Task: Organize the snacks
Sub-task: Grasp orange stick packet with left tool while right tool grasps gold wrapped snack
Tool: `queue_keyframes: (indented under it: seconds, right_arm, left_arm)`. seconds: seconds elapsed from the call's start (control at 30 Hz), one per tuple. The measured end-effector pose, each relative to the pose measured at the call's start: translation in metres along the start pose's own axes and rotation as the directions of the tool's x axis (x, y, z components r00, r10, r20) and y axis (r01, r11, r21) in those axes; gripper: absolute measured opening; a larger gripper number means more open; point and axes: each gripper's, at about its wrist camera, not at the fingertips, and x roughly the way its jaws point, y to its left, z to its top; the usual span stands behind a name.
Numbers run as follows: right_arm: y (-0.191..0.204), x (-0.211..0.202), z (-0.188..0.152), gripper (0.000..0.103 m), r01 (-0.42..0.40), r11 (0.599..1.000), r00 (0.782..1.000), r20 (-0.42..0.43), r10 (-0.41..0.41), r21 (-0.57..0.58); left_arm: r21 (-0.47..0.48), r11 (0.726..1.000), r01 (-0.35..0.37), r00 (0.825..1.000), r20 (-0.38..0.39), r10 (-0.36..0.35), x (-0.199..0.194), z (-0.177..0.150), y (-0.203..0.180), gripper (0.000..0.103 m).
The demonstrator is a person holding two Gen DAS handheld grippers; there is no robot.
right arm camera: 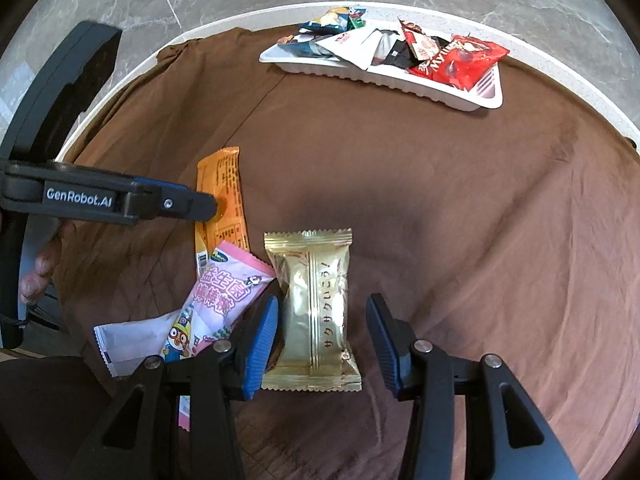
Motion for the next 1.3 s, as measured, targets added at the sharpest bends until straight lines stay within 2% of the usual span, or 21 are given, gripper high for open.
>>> queue_keyframes:
  seconds: [0.17,0.3,0.5,0.67,0.8,0.9,1.03,1.1,1.17,1.3]
  right_arm:
    - [0.001,0.001,-0.003,0.049,0.013,1.0,1.0,0.004,-0.013,-0.005]
    - [0.0,0.002,-0.003,0.049,0.022,1.0,1.0,0.007,-0.022,0.0]
    - [0.0,0.004,-0.002,0.049,0.033,0.999,0.999,0.008,-0.033,0.0]
    - [0.001,0.006,0.0,0.048,0.039,0.999,0.999,0.009,-0.039,0.004]
    - [0.002,0.007,0.002,0.037,0.056,0.998,0.998,0.014,-0.056,-0.003]
    - [0.0,0.007,0.003,0.036,0.051,0.999,0.999,0.015,-0.051,0.002]
    - [-0.003,0.006,0.002,0.035,0.039,0.999,0.999,0.017,-0.04,0.015]
    - [-0.006,0.005,0.001,0.035,0.028,0.999,0.999,0.019,-0.028,0.032]
    - [-0.009,0.003,0.001,0.035,0.017,0.998,1.0,0.022,-0.018,0.052]
    - [-0.016,0.0,0.0,0.035,0.006,0.996,1.0,0.027,-0.008,0.084]
  left_arm:
    - [0.037,0.999,-0.035,0.999,0.009,0.035,0.006,0.009,-0.012,0.048]
    - [0.102,0.991,-0.084,0.996,0.028,0.082,0.014,0.015,-0.029,0.049]
    - [0.207,0.965,-0.161,0.987,0.058,0.153,0.022,0.016,-0.049,0.049]
    - [0.241,0.953,-0.182,0.983,0.074,0.169,0.025,0.015,-0.054,0.049]
    - [0.272,0.941,-0.199,0.979,0.097,0.179,0.028,0.014,-0.056,0.049]
    - [0.288,0.937,-0.201,0.979,0.104,0.178,0.031,0.016,-0.058,0.048]
    - [0.295,0.936,-0.191,0.98,0.113,0.164,0.029,0.017,-0.055,0.038]
    - [0.288,0.939,-0.189,0.98,0.123,0.159,0.023,0.015,-0.05,0.027]
    - [0.289,0.94,-0.18,0.981,0.124,0.15,0.021,0.016,-0.047,0.024]
    - [0.283,0.944,-0.172,0.983,0.112,0.146,0.02,0.016,-0.047,0.023]
